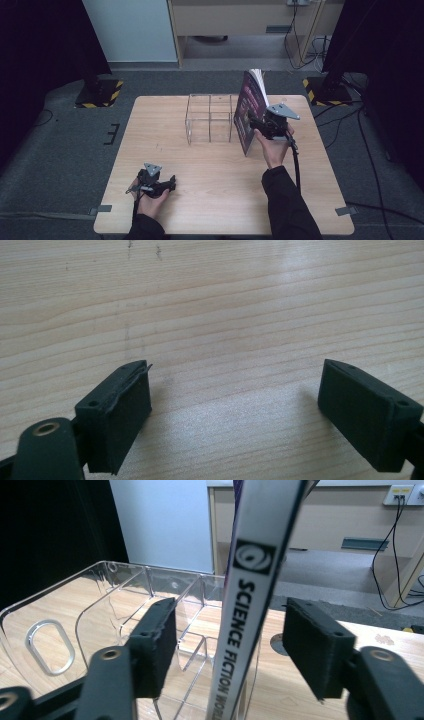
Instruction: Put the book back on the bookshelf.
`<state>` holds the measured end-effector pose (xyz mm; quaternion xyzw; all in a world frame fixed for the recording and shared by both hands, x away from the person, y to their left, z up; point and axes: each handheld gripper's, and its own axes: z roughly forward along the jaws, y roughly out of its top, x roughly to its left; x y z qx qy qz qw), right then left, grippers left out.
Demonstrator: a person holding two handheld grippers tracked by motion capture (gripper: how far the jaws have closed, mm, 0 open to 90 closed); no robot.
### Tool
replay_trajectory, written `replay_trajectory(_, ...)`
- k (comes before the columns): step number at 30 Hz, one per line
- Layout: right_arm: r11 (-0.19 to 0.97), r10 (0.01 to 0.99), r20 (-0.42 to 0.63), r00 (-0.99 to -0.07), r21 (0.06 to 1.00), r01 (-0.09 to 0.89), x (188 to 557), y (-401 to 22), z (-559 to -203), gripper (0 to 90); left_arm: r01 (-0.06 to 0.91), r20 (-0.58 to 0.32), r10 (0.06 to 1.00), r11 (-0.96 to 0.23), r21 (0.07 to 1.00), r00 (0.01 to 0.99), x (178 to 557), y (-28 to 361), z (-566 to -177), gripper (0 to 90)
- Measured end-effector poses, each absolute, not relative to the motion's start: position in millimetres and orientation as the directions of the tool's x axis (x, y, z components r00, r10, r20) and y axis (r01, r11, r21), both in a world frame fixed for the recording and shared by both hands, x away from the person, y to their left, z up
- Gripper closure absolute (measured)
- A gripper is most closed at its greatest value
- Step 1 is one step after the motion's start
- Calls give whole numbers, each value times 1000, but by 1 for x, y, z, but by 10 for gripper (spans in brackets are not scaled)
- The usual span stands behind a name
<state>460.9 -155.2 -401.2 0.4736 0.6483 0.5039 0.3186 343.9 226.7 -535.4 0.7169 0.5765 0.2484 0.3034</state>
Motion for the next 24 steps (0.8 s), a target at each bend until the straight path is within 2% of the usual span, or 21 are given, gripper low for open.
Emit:
replay_trajectory(4,41,928,65,-366,961,275,453,-158,-403,236,676,6,977,-151,721,212,344,227,-535,128)
replay_trajectory(10,59,922,65,-380,950,305,436,-173,-407,160,676,6,977,-151,721,212,344,227,-535,127)
replay_trajectory(17,96,901,70,-428,930,354,412,-201,-429,133,676,7,977,-152,721,212,344,227,-535,127)
replay_trajectory(24,127,904,58,-423,910,395,391,-225,-457,127,677,6,977,-150,721,211,344,226,-535,126)
